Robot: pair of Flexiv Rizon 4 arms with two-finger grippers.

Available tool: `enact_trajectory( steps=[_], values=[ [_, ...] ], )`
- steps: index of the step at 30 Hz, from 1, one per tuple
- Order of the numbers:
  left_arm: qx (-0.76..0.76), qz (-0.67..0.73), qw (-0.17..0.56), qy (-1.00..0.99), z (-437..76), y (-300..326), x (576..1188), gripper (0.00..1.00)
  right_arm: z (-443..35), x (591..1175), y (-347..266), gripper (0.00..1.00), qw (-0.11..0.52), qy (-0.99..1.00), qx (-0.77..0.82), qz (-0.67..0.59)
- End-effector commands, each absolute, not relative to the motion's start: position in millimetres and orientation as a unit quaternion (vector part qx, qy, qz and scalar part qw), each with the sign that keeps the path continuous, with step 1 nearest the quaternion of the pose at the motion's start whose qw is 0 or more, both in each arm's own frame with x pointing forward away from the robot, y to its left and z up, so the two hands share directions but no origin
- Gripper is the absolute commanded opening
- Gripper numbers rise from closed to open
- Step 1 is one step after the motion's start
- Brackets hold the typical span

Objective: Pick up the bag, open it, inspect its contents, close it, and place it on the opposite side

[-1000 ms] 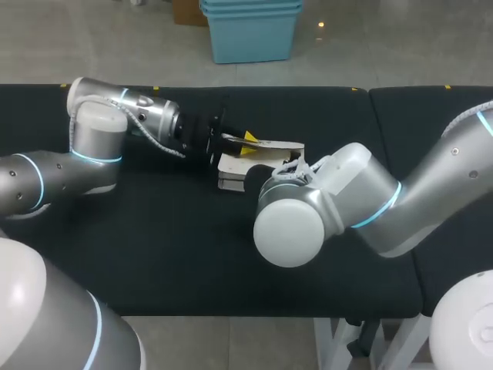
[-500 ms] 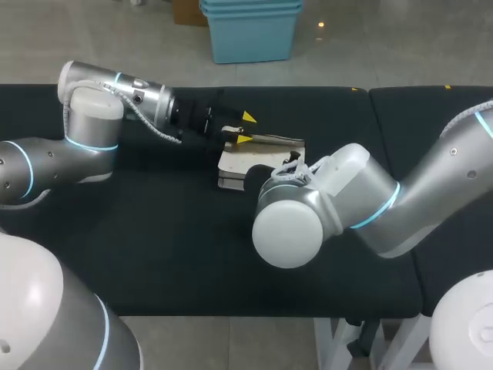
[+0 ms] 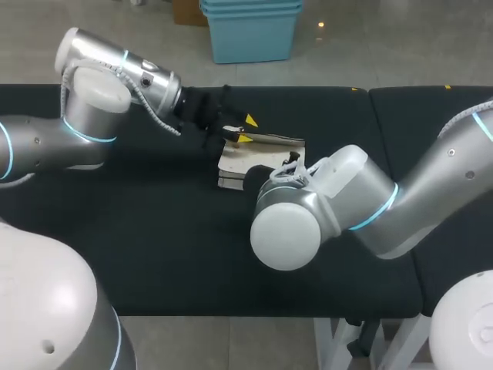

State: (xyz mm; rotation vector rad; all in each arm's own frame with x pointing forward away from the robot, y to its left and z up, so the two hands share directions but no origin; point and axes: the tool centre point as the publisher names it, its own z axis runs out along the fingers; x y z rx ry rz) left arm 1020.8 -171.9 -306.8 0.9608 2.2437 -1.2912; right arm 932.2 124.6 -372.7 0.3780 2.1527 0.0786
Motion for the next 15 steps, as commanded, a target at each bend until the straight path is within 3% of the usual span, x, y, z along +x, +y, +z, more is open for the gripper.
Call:
enact_trajectory(
  steps=[1,3,5,12,15],
  values=[
    [0.329,-0.418,0.211,0.820,-306,-173,1017,0.26,-378,931,123,0.00,0.472,0.868,0.135,0.069],
    [0.326,-0.410,0.216,0.824,-309,-172,1019,0.23,-378,931,123,0.00,0.472,0.868,0.135,0.069],
    [0.325,-0.406,0.215,0.827,-311,-171,1021,0.11,-378,931,123,0.00,0.472,0.868,0.135,0.069],
    [0.315,-0.397,0.207,0.837,-319,-168,1028,0.16,-378,931,123,0.00,0.472,0.868,0.135,0.069],
    [0.311,-0.394,0.209,0.839,-320,-167,1031,0.25,-378,931,123,0.00,0.472,0.868,0.135,0.069]
  ],
)
